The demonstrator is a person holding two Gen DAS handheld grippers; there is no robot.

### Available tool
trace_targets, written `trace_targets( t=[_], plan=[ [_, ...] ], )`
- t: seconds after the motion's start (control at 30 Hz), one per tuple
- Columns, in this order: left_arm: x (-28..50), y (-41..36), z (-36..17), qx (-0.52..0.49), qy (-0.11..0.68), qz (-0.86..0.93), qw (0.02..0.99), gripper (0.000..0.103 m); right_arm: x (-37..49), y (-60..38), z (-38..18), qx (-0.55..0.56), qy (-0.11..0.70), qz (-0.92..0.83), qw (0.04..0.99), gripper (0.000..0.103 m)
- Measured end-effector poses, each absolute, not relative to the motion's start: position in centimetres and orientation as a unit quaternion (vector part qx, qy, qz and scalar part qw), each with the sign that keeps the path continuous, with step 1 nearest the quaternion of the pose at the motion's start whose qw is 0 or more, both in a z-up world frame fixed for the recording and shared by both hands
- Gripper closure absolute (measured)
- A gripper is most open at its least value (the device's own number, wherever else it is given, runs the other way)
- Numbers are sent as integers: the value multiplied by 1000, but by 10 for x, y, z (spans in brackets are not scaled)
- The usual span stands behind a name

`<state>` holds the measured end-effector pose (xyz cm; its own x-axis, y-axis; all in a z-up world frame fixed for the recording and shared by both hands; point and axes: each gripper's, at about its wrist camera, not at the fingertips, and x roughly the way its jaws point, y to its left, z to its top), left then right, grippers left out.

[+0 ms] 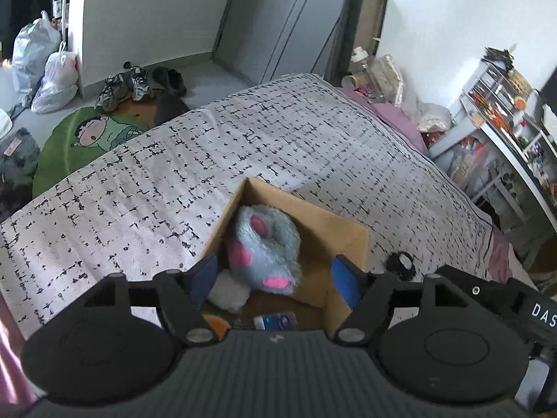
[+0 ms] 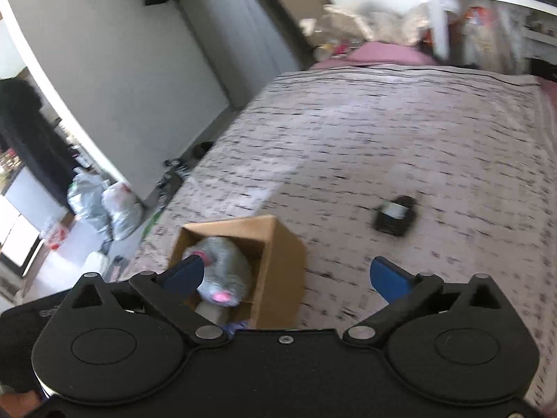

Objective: Organize soft objects
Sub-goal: 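Move the right gripper to the wrapped black bag while the left gripper approaches the black pouch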

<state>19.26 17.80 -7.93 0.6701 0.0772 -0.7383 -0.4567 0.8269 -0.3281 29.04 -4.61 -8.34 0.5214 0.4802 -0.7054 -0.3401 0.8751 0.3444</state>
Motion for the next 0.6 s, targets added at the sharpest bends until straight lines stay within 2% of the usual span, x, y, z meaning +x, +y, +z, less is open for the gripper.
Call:
trace_targets(
  t=[0.17, 0.23, 0.3, 0.6],
  plan=[
    [183, 157, -69, -233, 378, 146, 884, 29, 275, -74, -86, 93, 427, 207, 875, 0],
    [178, 147, -64, -218, 375, 149, 889, 22, 268, -81, -82, 91, 421, 201, 880, 0],
    [173, 135, -59, -195, 370, 159, 894, 20, 263, -90, -78, 97, 416, 192, 883, 0],
    [166, 99, -47, -165, 385, 154, 895, 19, 258, -130, -82, 131, 433, 162, 877, 0]
  ],
)
